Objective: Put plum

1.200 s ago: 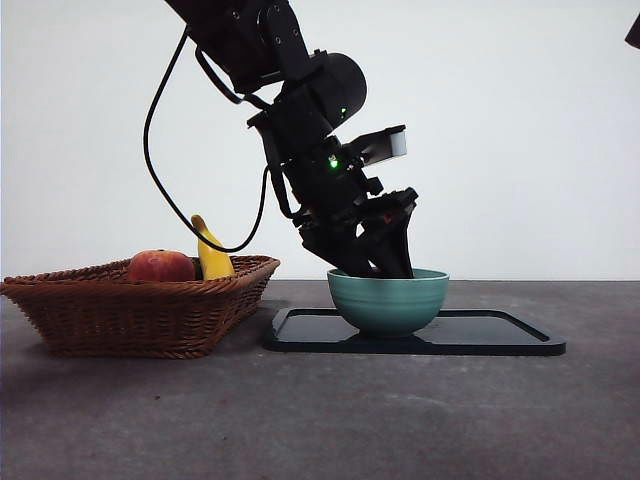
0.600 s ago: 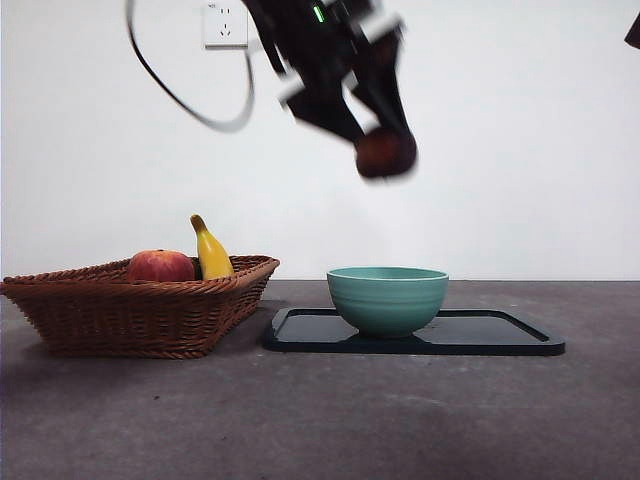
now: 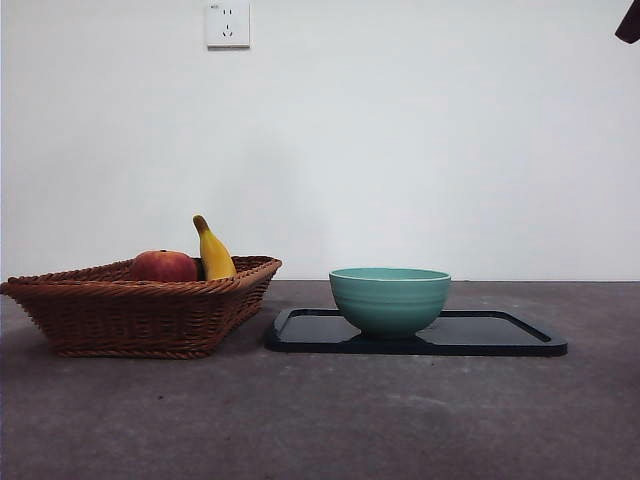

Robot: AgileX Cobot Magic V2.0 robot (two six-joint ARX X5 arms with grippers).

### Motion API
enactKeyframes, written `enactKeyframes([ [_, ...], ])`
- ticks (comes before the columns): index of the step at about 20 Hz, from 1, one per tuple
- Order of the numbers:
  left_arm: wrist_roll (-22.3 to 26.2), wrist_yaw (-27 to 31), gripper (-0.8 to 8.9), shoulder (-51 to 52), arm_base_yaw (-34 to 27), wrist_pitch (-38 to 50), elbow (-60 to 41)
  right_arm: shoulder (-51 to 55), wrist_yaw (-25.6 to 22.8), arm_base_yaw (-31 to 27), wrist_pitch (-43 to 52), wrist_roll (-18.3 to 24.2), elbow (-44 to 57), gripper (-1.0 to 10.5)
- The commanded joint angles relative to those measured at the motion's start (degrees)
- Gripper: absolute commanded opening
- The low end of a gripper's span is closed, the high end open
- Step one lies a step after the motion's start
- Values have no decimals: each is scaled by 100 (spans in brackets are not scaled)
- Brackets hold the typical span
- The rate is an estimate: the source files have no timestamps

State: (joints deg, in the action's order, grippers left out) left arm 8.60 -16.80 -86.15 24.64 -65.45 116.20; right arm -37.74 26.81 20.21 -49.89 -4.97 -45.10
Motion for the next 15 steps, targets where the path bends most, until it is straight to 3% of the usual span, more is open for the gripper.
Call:
enactKeyframes([
  [1,7,-31,222,203,-63,-323,136,-24,-4,28,59,118,-22,175],
  [4,9,-31,222,529,-127,-420,-457,-24,-4,28,61,136,-22,175],
  [6,-26,-28,222,813,-151,-57,-1388,-22,-4,28,61,142,-22,175],
  [9,-133,17,222,1167,-232,1016,-2914,-22,-2,28,59,142,-22,175],
  [15,-177,496,221,1198,-592,3062,-4817,-24,0,28,55,138,-22,175],
])
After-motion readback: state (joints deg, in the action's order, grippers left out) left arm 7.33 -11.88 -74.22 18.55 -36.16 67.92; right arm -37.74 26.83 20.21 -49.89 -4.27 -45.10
